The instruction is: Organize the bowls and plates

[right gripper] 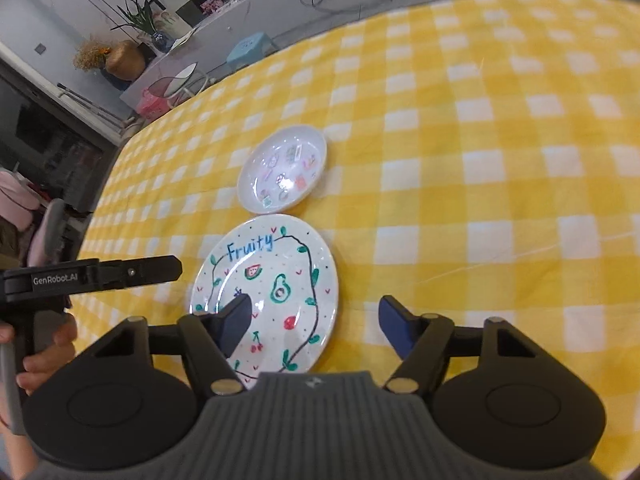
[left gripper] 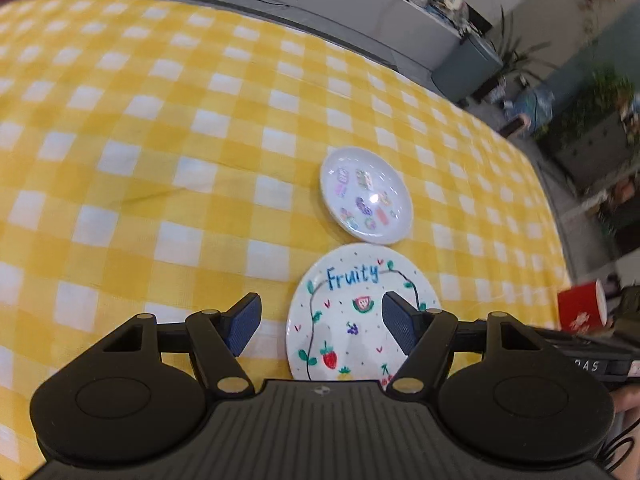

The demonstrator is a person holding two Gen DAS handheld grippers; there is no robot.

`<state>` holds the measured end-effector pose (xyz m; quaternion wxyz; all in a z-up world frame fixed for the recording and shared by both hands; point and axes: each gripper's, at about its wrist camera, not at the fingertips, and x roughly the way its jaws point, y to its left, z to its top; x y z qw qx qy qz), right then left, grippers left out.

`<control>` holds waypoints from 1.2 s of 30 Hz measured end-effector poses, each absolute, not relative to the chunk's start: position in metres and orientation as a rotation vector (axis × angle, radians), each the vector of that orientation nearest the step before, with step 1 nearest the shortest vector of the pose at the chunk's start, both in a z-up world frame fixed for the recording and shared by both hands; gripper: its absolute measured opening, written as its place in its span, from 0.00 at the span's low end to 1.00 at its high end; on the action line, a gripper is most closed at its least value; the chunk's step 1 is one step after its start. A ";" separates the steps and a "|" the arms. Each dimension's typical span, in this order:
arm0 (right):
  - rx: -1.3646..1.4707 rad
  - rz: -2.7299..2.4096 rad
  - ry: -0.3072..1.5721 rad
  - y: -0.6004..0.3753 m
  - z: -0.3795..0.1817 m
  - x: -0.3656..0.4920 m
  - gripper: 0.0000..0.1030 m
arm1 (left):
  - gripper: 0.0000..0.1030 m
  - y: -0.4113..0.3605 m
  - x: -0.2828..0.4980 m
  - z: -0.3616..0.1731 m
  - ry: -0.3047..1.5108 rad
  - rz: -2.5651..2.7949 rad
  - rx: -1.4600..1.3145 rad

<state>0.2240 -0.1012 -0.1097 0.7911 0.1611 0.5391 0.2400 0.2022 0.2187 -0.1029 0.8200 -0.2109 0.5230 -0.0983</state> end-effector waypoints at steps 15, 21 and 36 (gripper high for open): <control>0.518 0.629 1.203 -0.112 -0.142 0.230 0.48 | 0.69 0.232 0.219 -0.144 1.170 -0.305 -0.713; 0.590 0.635 1.213 -0.117 -0.149 0.235 0.39 | 0.68 0.235 0.220 -0.147 1.159 -0.326 -0.754; 0.559 0.638 1.228 -0.116 -0.149 0.235 0.30 | 0.48 0.239 0.206 -0.152 1.196 -0.259 -0.764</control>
